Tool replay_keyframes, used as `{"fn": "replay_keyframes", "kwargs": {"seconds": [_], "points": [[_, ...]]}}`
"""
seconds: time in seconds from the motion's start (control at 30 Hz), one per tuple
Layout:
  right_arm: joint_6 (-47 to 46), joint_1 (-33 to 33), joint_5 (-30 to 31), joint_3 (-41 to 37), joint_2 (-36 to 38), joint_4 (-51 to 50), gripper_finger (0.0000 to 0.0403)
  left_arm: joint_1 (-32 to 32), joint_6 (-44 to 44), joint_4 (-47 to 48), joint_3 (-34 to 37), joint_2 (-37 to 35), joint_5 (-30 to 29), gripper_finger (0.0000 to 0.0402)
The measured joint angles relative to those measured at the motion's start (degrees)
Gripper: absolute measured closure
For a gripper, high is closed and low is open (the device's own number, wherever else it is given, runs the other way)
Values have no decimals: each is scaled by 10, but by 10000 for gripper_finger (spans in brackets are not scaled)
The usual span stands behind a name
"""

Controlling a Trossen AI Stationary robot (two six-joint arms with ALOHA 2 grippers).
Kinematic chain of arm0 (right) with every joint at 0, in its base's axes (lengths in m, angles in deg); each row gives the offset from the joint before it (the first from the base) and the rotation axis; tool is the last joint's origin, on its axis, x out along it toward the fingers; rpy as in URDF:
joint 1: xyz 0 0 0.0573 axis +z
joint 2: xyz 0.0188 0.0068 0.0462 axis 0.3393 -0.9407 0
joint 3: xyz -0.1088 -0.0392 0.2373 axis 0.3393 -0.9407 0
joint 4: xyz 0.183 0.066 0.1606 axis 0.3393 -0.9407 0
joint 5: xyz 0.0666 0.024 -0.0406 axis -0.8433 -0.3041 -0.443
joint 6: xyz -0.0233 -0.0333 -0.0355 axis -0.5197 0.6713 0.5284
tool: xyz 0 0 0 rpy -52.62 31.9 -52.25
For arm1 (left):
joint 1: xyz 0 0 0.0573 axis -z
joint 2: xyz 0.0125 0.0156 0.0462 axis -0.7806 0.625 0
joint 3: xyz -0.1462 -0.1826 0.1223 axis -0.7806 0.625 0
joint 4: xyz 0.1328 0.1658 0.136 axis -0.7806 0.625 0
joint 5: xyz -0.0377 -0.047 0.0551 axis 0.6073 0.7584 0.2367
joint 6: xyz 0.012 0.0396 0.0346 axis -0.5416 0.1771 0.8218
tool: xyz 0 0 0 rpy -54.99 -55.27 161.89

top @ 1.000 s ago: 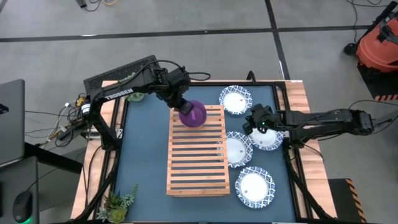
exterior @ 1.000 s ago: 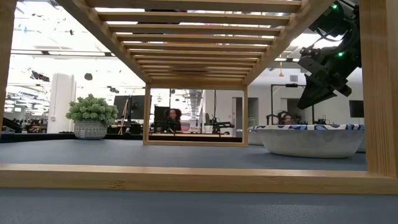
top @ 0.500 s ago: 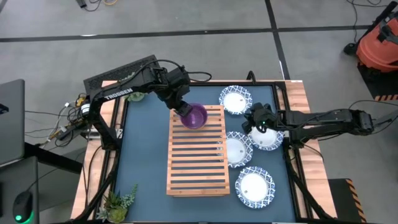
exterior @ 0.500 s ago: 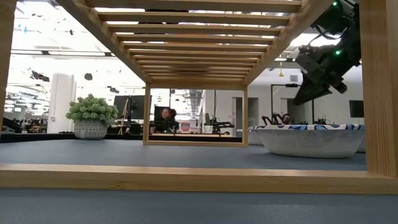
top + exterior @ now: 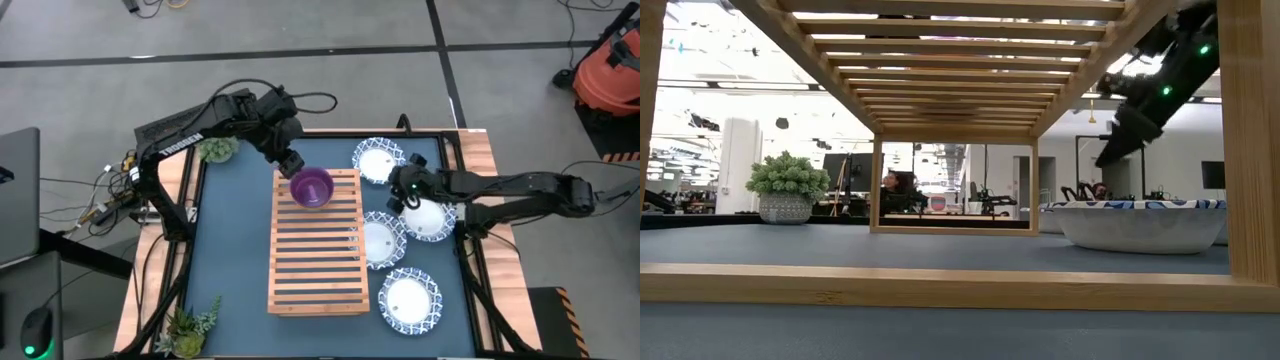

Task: Place and stack bowls onto a shelf
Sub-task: Put the top left big white and blue bowl on the shelf

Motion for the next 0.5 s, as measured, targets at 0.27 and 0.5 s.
{"fn": "replay_keyframes", "kwargs": {"seconds": [0.27,0.5], "points": [[138,-12,30,0,-110,42,156,0,35,2,-27,0,-11,271],[176,-33,33,0,-187,85,164,0,40,2,-28,0,-22,271]]}}
